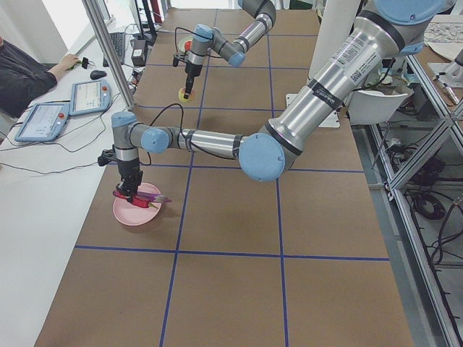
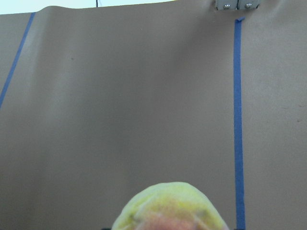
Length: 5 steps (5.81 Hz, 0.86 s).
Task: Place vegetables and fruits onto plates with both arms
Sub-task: 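Lower chili onto pink plate while right gripper carries peach to green plate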
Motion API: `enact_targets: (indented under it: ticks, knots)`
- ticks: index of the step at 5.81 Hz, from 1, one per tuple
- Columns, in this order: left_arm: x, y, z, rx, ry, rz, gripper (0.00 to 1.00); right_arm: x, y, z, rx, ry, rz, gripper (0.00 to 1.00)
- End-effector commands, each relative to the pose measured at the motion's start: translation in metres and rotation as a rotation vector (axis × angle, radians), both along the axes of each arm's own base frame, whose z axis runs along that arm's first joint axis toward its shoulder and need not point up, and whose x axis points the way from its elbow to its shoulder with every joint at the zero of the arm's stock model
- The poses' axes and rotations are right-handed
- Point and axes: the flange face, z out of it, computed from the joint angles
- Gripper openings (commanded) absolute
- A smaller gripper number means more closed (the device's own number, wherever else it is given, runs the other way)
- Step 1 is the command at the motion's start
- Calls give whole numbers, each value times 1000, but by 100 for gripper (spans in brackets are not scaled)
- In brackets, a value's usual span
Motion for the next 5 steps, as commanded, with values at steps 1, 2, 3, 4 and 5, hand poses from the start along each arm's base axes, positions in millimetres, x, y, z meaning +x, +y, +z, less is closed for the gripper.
enact_targets:
  ticks: [1,2,3,4,5]
  knots:
    - [34,4,33,65,-83,27,0,21,-9,-8,-2,-24,0,0]
    - [36,2,48,81,-96,25,0,29,-11,-13,-3,-37,-4,0]
    - [34,0,54,100,-114,17,2,42,-18,-15,-16,-39,-6,0]
    - [38,-8,46,102,-113,16,48,56,-23,-20,-30,-46,-12,0]
    - [39,-10,41,104,-107,0,93,68,-30,-20,-37,-50,-11,0]
